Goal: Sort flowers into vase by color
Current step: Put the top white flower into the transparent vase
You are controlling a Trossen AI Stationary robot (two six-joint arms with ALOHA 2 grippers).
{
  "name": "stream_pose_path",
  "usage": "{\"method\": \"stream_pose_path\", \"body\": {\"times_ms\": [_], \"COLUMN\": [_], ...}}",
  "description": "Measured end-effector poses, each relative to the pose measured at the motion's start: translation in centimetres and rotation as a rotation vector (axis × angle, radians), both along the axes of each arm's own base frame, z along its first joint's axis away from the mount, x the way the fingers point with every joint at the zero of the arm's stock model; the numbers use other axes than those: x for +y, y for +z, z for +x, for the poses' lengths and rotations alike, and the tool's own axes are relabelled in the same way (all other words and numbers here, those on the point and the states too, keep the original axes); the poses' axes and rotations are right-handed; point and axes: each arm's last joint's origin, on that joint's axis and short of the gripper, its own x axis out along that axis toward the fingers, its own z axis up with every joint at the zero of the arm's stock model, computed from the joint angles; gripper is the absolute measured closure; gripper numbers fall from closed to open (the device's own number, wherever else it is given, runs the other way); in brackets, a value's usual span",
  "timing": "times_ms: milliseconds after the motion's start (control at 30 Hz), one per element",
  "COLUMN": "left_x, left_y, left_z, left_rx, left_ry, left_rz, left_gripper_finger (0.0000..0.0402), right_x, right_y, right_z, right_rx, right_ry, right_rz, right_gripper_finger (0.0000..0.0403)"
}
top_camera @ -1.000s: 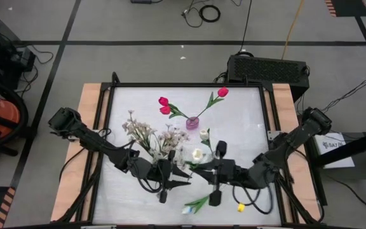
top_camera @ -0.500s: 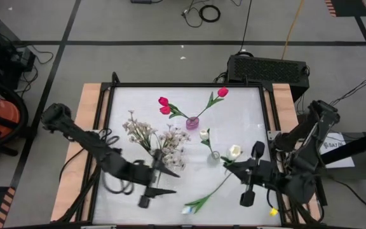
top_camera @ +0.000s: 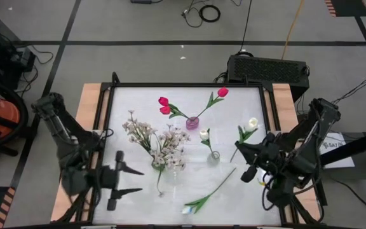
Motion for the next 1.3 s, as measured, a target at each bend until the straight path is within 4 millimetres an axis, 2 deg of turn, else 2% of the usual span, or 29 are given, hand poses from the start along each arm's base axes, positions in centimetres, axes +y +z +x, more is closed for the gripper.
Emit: {"method": "stream_pose_path", "body": {"times_ms": [233,567,667,867,1033,1100,1167,1233,1300], "left_x": [-0.7,-0.2,-0.2,-0.2,-0.2,-0.2,-0.2,-0.2,-0.3], "left_y": [-0.9,-2.6,-2.7,-2.7,-2.7,-2.7,-2.7,-2.7,-2.7], "left_z": [-2.0,-2.6,-2.5,-2.5,-2.5,-2.5,-2.5,-2.5,-2.5], "left_rx": [0.029,0.104,0.105,0.105,0.109,0.108,0.109,0.109,0.109], "left_ry": [0.08,0.145,0.146,0.146,0.14,0.14,0.14,0.141,0.141], "left_rz": [0.04,-0.022,-0.019,-0.019,-0.02,-0.022,-0.023,-0.03,-0.032], "left_gripper_finger": [0.0174,0.0174,0.0174,0.0174,0.0174,0.0174,0.0174,0.0174,0.0174], "right_x": [-0.2,-1.7,-2.1,-2.3,-5.3,-6.3,-6.9,-7.0,-6.8], "right_y": [-3.6,-3.6,-1.3,6.2,12.0,12.9,12.8,12.0,10.2], "right_z": [1.3,3.2,3.5,3.5,1.5,0.7,0.2,0.1,0.5], "right_rx": [-0.073,-0.027,0.042,0.132,0.162,0.158,0.162,0.171,0.177], "right_ry": [-0.062,-0.138,-0.116,0.011,0.285,0.371,0.385,0.366,0.34], "right_rz": [0.058,0.049,0.038,-0.044,-0.049,-0.064,-0.072,-0.078,-0.085], "right_gripper_finger": [0.0403,0.0401,0.04,0.0399,0.0401,0.0401,0.0401,0.0401,0.0402]}}
